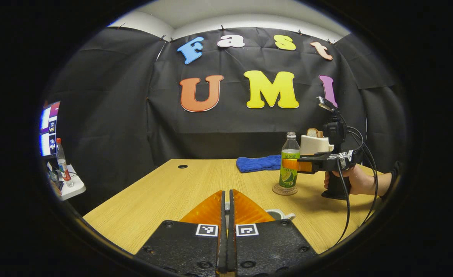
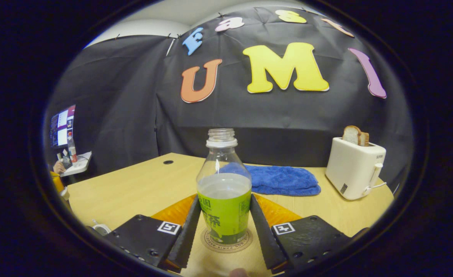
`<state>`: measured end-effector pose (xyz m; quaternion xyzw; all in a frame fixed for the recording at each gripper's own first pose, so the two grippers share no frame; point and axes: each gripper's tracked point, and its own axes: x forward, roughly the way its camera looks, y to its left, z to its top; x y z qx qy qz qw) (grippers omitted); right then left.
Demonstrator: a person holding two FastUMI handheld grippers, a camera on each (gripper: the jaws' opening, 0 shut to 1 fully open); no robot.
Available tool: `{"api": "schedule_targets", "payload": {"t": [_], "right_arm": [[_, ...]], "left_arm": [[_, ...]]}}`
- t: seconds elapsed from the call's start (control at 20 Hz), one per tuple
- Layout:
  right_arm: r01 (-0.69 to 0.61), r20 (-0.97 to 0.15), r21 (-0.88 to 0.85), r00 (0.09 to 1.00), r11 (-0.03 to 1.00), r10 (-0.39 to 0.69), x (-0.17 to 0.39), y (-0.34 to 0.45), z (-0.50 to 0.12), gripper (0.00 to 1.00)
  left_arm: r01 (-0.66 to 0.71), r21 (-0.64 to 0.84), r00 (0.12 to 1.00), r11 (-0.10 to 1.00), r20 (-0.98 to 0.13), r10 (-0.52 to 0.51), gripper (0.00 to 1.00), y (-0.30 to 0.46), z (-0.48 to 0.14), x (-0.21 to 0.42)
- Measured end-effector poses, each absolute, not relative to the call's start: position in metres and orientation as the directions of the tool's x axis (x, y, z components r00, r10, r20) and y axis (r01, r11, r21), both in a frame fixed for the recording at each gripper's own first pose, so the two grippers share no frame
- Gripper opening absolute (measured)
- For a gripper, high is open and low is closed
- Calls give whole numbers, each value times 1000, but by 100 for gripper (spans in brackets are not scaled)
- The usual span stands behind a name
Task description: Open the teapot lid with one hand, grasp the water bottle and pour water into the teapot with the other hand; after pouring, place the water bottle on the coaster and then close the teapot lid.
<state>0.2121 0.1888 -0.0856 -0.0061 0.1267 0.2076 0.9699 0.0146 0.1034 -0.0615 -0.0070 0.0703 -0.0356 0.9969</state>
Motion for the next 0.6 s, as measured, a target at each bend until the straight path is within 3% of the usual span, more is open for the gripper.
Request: {"api": "schedule_targets", "payload": {"t": [0.35,0.5,0.6], "right_arm": [[-394,-260,45,882,918,392,207,190,-92,75],[-399,-259,41,881,916,396,202,190,-89,96],[-394,-254,51,884,918,393,191,182,-83,97]], "left_arm": [[68,-22,988,997,-138,-71,3,104,-63,16],[69,-29,988,997,-135,-73,3,100,-62,17],[72,-42,989,996,-126,-77,3,95,-59,17]]}}
